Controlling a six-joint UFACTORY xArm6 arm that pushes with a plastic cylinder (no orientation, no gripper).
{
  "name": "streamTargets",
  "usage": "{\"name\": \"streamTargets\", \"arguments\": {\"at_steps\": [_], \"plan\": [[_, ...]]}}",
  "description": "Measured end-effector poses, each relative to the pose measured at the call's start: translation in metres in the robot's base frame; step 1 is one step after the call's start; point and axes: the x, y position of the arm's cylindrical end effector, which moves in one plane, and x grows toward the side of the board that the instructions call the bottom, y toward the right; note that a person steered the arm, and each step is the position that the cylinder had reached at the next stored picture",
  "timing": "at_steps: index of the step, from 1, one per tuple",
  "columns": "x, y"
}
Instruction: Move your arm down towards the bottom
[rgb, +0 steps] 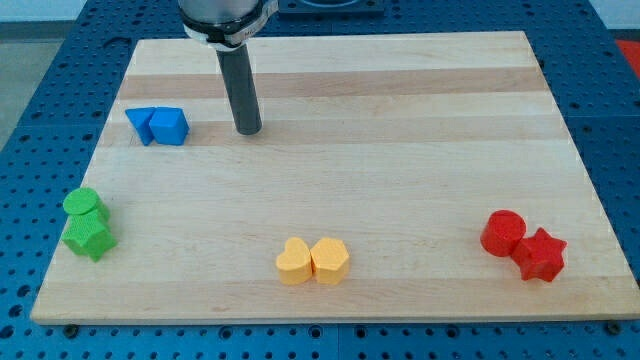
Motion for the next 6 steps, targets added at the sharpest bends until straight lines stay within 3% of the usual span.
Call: {"name": "streamTargets", "arguments": {"at_steps": [6], "plan": [[0.018, 0.032]]}}
